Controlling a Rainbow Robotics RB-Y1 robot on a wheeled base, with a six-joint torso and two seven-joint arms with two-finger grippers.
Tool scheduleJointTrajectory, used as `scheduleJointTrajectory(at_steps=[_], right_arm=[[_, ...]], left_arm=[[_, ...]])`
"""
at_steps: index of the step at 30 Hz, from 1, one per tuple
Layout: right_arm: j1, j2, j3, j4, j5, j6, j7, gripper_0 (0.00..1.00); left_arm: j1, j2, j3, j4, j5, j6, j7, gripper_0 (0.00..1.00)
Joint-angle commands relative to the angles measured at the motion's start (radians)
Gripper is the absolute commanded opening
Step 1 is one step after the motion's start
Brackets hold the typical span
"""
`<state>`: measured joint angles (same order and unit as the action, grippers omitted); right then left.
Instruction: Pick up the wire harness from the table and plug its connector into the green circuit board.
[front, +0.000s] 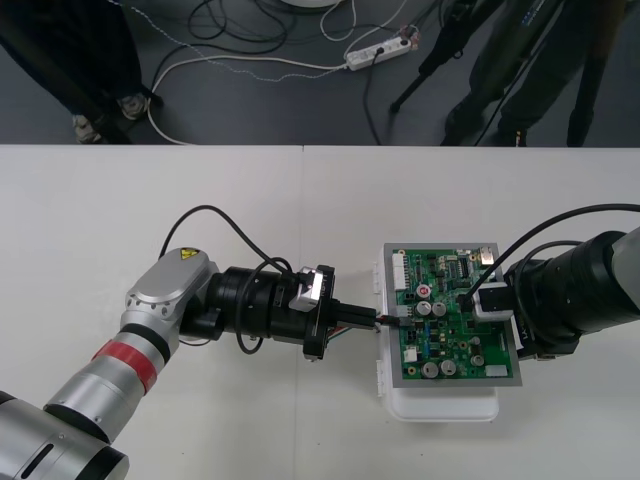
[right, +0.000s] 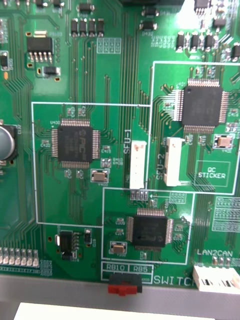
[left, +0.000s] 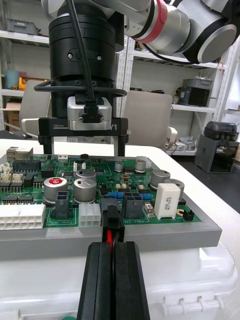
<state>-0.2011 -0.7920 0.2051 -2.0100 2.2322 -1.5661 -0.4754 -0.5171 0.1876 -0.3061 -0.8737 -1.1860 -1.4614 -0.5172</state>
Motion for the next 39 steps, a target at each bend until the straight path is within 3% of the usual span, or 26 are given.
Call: scheduleJointTrajectory(at_steps=[1, 39], right_arm=[[-0.026, 0.014, 0.014, -0.033, 0.003, -0.005, -0.034, 1.0], [-0.027, 0.014, 0.014, -0.033, 0.003, -0.005, -0.037, 1.0]], left_arm=[[-0.021, -0.045, -0.022, -0.044, 0.014, 0.039, -0.073, 0.0], [0.022, -0.065, -0.053, -0.073, 0.006, 0.061, -0.044, 0.0]])
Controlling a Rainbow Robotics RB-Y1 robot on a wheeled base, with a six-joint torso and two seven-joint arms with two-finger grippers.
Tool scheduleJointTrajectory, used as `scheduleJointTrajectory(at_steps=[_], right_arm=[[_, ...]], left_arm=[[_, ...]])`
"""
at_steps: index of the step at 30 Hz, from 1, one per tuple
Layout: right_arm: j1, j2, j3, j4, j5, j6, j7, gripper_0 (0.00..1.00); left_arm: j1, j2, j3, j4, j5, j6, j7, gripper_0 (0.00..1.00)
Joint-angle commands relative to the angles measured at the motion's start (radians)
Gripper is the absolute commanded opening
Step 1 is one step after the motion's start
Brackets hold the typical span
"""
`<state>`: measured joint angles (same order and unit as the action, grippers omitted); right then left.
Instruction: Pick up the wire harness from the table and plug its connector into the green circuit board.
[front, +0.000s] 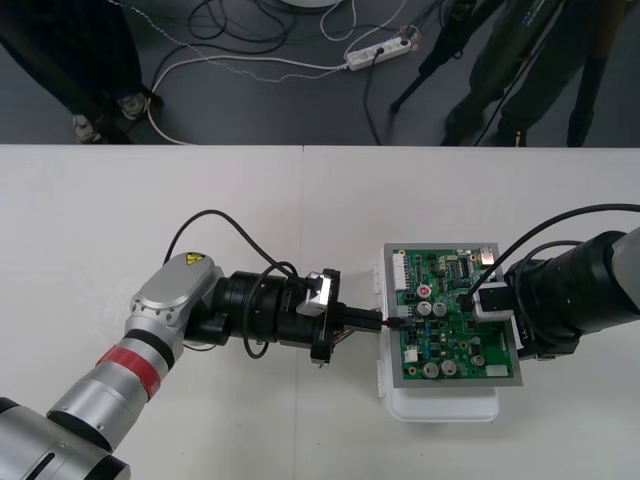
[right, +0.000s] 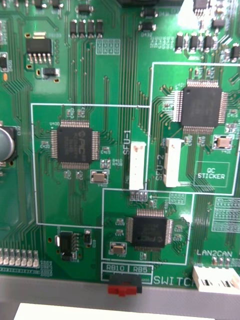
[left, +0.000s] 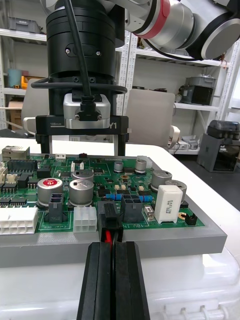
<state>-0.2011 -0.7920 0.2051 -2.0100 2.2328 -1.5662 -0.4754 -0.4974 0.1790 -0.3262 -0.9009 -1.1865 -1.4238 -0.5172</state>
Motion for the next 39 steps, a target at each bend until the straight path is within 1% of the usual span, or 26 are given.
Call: scheduleJointTrajectory(at_steps=[1, 17, 18, 19, 20, 21, 22, 23, 25, 30, 33, 36, 39], right_arm=[[-0.027, 0.014, 0.014, -0.033, 0.002, -0.005, -0.037, 1.0], [-0.027, 0.014, 0.014, -0.033, 0.004, -0.005, -0.034, 1.0], [-0.026, 0.014, 0.014, -0.033, 0.005, -0.005, -0.035, 1.0], [-0.027, 0.014, 0.014, -0.033, 0.005, -0.005, -0.034, 1.0], [-0.027, 0.014, 0.013, -0.033, 0.007, -0.005, -0.034, 1.0], [-0.027, 0.014, 0.013, -0.033, 0.007, -0.005, -0.034, 1.0], [-0.027, 0.014, 0.013, -0.033, 0.007, -0.005, -0.034, 1.0], [-0.027, 0.014, 0.013, -0.033, 0.007, -0.005, -0.035, 1.0], [-0.027, 0.014, 0.014, -0.033, 0.008, -0.005, -0.037, 1.0], [-0.027, 0.014, 0.01, -0.033, 0.013, -0.005, -0.034, 1.0], [-0.027, 0.014, 0.008, -0.033, 0.014, -0.005, -0.034, 1.0], [-0.027, 0.014, -0.001, -0.033, 0.018, -0.005, -0.031, 1.0], [-0.026, 0.01, -0.015, -0.029, 0.022, -0.005, -0.023, 1.0]], left_arm=[[0.002, -0.056, -0.033, -0.044, 0.007, 0.025, -0.043, 0.0], [0.002, -0.05, -0.033, -0.044, 0.008, 0.023, -0.037, 0.0], [0.002, -0.047, -0.033, -0.044, 0.008, 0.025, -0.033, 0.03], [0.002, -0.046, -0.033, -0.046, 0.01, 0.023, -0.032, 0.1], [0.002, -0.041, -0.034, -0.046, 0.013, 0.023, -0.03, 0.37], [0.002, -0.041, -0.034, -0.046, 0.013, 0.023, -0.03, 0.37], [0.002, -0.032, -0.033, -0.047, 0.018, 0.025, -0.026, 0.56], [0.002, -0.027, -0.033, -0.047, 0.018, 0.025, -0.024, 0.59], [0.003, -0.003, -0.033, -0.059, 0.022, 0.022, -0.015, 0.68], [0.008, 0.059, -0.034, -0.093, 0.025, -0.004, 0.003, 0.76], [0.013, 0.083, -0.033, -0.105, 0.028, -0.023, 0.013, 0.77], [0.014, 0.12, -0.031, -0.107, 0.039, -0.052, 0.025, 0.81], [0.016, 0.145, -0.028, -0.122, 0.042, -0.06, 0.033, 0.83]])
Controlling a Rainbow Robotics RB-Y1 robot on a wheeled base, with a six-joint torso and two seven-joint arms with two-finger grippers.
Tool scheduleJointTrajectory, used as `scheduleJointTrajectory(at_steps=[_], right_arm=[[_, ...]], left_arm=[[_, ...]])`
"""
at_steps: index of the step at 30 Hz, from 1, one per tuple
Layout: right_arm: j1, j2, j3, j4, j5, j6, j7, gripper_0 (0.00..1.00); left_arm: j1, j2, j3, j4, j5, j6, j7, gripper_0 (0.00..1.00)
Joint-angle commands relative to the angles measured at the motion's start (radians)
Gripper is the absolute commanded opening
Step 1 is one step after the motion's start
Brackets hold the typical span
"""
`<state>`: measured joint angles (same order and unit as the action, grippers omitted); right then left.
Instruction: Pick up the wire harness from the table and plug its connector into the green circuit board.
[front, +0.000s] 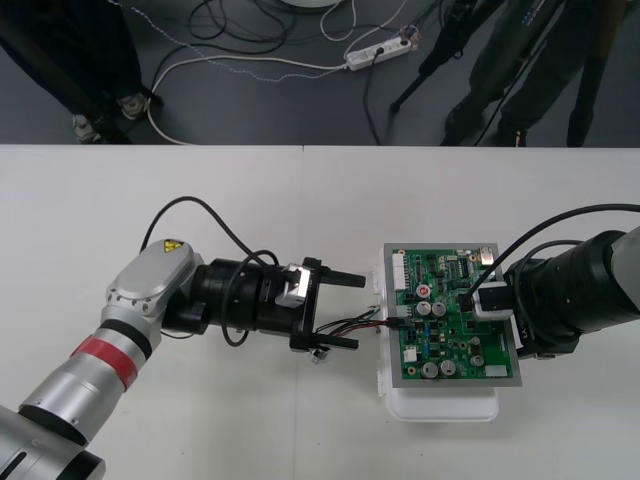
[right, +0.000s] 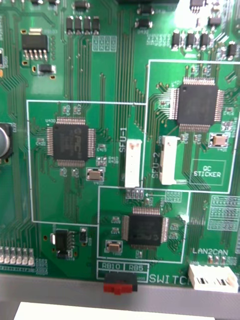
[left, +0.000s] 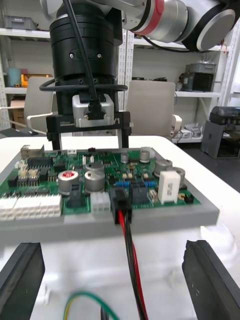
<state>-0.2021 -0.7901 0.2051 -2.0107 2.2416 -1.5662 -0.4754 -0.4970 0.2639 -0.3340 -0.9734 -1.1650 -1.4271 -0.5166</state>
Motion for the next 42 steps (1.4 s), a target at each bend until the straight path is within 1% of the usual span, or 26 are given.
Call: scheduleJointTrajectory(at_steps=[1, 3, 12, 15, 18, 22, 27, 33, 42], right_arm=[[-0.026, 0.005, -0.021, -0.023, 0.015, -0.005, -0.02, 1.0], [-0.026, -0.008, -0.035, -0.006, 0.015, -0.005, -0.011, 1.0], [-0.026, -0.098, -0.046, 0.027, -0.028, -0.005, 0.038, 1.0], [-0.026, -0.144, -0.07, 0.029, -0.102, -0.005, 0.052, 1.0], [-0.025, -0.17, -0.101, 0.029, -0.154, -0.005, 0.064, 1.0], [-0.02, -0.207, -0.145, 0.029, -0.238, -0.005, 0.086, 1.0], [-0.019, -0.242, -0.193, 0.029, -0.335, -0.005, 0.113, 1.0], [-0.011, -0.259, -0.283, 0.092, -0.563, -0.005, 0.147, 1.0], [-0.011, -0.258, -0.302, 0.15, -0.821, -0.005, 0.176, 1.0]], left_arm=[[0.018, 0.072, -0.019, -0.059, 0.022, -0.058, 0.037, 0.84], [0.018, 0.101, -0.016, -0.079, 0.024, -0.058, 0.049, 0.86], [0.021, 0.186, 0.03, -0.114, 0.021, -0.087, 0.087, 0.87], [0.025, 0.225, 0.07, -0.145, -0.013, -0.112, 0.113, 0.88], [0.032, 0.242, 0.125, -0.18, -0.064, -0.144, 0.164, 0.88], [0.055, 0.267, 0.194, -0.263, -0.107, -0.144, 0.247, 0.87], [0.094, 0.305, 0.248, -0.357, -0.11, -0.144, 0.345, 0.87], [0.155, 0.368, 0.303, -0.51, -0.108, -0.144, 0.46, 0.87], [0.233, 0.466, 0.372, -0.688, -0.071, -0.144, 0.622, 0.88]])
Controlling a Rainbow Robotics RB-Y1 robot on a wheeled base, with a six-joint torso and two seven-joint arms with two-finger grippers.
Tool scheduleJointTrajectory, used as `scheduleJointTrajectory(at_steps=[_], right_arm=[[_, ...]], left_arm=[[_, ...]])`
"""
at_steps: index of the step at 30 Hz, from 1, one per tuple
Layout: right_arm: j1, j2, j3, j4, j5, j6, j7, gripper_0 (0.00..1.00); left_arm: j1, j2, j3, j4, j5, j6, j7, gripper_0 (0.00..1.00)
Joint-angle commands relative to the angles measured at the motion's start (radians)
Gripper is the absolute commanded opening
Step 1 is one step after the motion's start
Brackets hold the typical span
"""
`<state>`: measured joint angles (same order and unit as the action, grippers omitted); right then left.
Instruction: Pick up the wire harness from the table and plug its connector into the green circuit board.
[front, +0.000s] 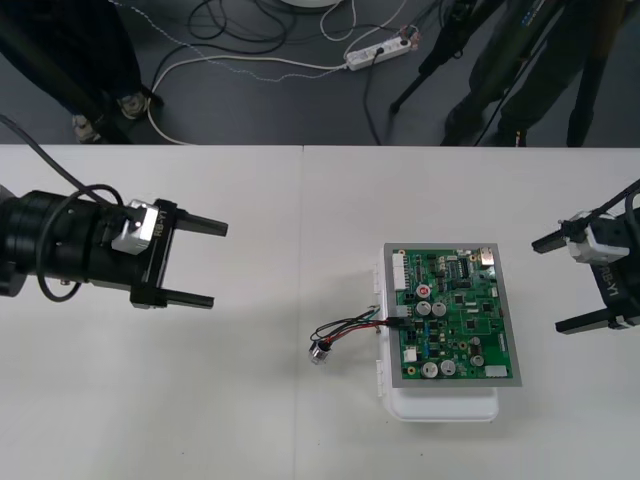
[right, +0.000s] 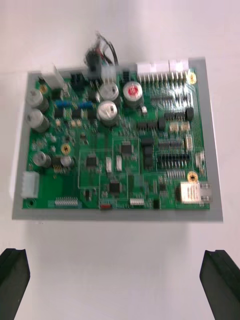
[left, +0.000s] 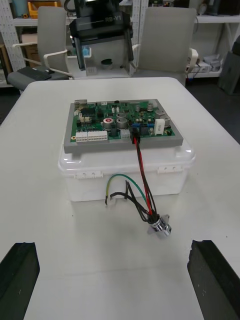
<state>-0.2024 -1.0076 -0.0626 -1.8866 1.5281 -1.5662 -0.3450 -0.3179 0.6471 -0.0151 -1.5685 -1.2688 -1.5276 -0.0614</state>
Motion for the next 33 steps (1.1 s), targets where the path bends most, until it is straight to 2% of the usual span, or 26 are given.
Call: scheduleJointTrajectory(at_steps=[1, 5, 12, 24, 33], right_arm=[[-0.009, -0.039, -0.034, 0.04, -0.149, -0.005, 0.052, 1.0], [-0.009, -0.035, -0.037, 0.067, -0.253, -0.005, 0.078, 1.0], [-0.009, -0.035, -0.103, 0.066, -0.299, -0.005, 0.104, 1.0], [0.024, -0.026, -0.149, 0.066, -0.378, -0.005, 0.104, 1.0], [0.047, 0.0, -0.178, 0.012, -0.327, -0.005, 0.101, 1.0]], left_arm=[[0.065, 0.097, 0.066, -0.111, 0.04, -0.043, 0.187, 0.88], [0.092, 0.141, 0.103, -0.174, 0.057, -0.043, 0.253, 0.87], [0.122, 0.218, 0.142, -0.246, 0.083, -0.043, 0.313, 0.88], [0.131, 0.247, 0.181, -0.252, 0.111, -0.043, 0.347, 0.88], [0.132, 0.259, 0.181, -0.252, 0.112, -0.043, 0.35, 0.88]])
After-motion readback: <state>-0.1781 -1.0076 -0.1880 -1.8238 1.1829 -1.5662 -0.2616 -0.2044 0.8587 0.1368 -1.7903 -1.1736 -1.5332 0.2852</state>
